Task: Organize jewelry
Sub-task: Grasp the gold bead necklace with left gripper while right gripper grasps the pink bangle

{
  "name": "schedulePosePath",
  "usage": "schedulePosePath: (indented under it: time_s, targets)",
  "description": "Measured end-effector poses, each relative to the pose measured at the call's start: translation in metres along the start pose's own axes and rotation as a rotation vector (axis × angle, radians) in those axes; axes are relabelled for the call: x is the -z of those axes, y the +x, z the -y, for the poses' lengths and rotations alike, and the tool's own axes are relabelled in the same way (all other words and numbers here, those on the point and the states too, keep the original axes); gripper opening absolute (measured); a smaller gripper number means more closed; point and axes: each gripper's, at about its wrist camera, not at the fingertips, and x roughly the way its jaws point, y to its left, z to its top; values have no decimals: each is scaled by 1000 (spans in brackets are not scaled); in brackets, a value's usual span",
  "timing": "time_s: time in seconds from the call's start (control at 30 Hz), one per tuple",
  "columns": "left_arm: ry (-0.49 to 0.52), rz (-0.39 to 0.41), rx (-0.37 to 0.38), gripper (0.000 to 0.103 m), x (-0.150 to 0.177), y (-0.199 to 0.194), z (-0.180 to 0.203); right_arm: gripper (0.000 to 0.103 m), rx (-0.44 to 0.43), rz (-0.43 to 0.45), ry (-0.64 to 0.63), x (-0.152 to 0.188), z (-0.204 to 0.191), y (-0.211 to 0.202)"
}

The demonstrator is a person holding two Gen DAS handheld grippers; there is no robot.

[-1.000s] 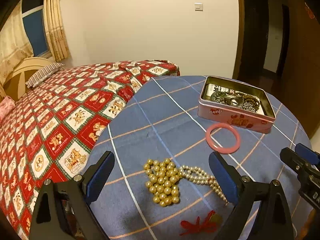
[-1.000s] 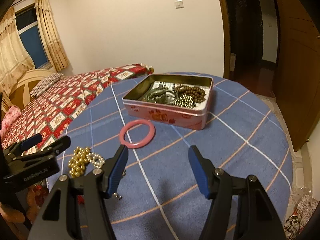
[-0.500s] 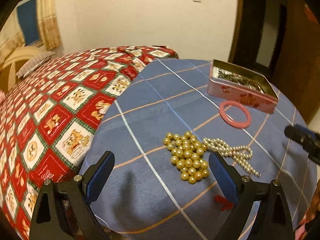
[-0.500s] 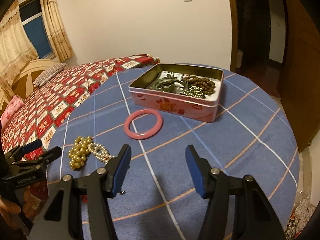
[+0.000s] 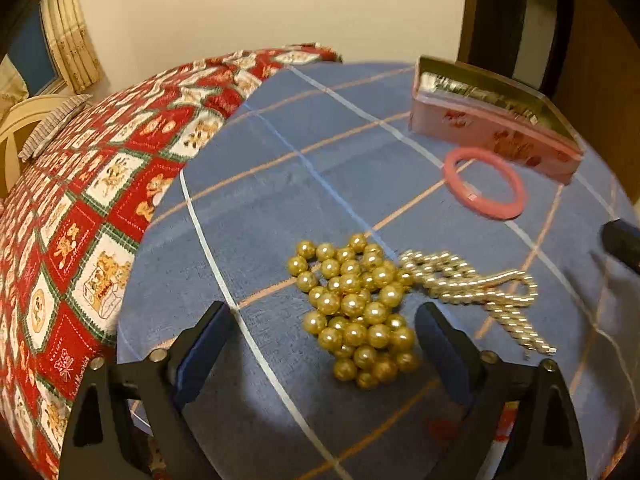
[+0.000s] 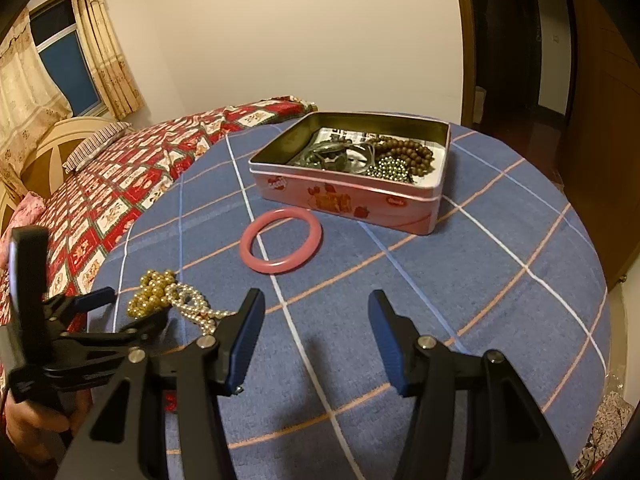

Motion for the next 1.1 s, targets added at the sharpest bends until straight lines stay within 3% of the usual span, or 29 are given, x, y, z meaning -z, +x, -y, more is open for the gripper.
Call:
schedulePosePath:
  time_s: [0.07, 0.17, 0.2, 0.3, 0.4, 0.57, 0.7, 0.9, 1.0, 1.03, 1.07, 1.1]
  targets:
    - [4, 21, 10, 82, 0, -1, 0, 57, 3, -3, 0, -1, 2, 2]
    - [28, 52, -20, 54, 0, -4, -4, 57, 2, -16, 4, -3, 5, 8]
    - [39, 65, -34, 40, 0, -5, -6, 57, 0, -20, 4, -5, 5, 11]
    - [-17, 70, 91, 19, -1, -5, -21, 57, -10, -27, 0, -11, 3, 20]
    - [-77, 108, 149, 10, -2, -8, -33, 57, -12, -40, -11, -18, 0, 30]
    - [-110, 176, 197, 10, -7, -21, -43, 51, 2, -65, -42, -32, -7, 50]
    - [-89, 194, 193, 10, -15, -26, -43, 50, 35, -97, -51, -40, -11, 70]
    - [-78, 141, 214, 11, -17, -18, -48, 50, 107, -137, -110, -44, -26, 92]
    - [-58, 107, 230, 15, -14, -13, -44, 44, 145, -130, -161, -42, -32, 93]
    - [-42, 102, 226, 19, -14, -12, -41, 35, 144, -127, -166, -42, -33, 93]
    - [-32, 101, 217, 23, -13, -11, -38, 15, 148, -123, -174, -42, -33, 93]
    - [-21, 97, 205, 36, -13, -10, -35, 13, 155, -123, -184, -42, -33, 92]
